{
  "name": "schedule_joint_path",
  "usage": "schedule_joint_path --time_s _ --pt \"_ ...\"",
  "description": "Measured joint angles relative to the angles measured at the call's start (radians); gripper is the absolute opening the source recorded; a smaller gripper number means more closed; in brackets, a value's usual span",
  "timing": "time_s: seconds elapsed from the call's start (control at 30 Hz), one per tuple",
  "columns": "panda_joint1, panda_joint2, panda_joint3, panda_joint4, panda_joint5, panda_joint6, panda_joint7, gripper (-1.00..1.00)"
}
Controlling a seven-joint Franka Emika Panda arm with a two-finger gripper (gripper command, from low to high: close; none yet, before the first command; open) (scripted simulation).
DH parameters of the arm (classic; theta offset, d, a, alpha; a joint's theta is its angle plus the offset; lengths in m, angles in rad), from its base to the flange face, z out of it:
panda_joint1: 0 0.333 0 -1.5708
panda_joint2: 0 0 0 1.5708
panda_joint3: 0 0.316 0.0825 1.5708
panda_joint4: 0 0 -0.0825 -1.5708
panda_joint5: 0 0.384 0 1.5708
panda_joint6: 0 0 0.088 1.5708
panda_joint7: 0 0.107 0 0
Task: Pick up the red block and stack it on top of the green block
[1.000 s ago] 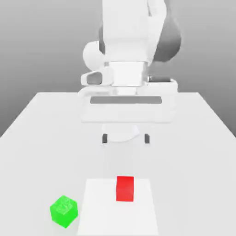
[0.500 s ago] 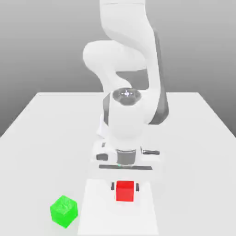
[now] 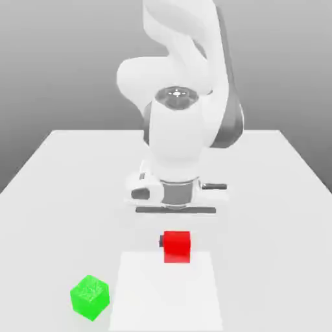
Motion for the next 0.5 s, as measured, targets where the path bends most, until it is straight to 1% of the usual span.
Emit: schedule_joint_path --time_s 0.03,0.1,0.2,0.27,0.37,0.4,0.5 --pt "-0.028 0.006 -0.028 0.020 0.003 -0.014 -0.028 -1.00" --pt "-0.130 0.025 -0.072 0.074 0.009 -0.051 -0.096 -1.00" --pt "-0.199 0.050 -0.097 0.151 0.009 -0.101 -0.189 -1.00" --pt "-0.213 0.094 -0.096 0.176 0.023 -0.082 -0.227 -1.00" --pt "-0.229 0.192 -0.076 0.188 0.061 0.003 -0.263 -1.00" --pt "-0.234 0.223 -0.069 0.189 0.073 0.032 -0.272 1.00" --pt "-0.234 0.223 -0.069 0.189 0.073 0.032 -0.272 1.00"
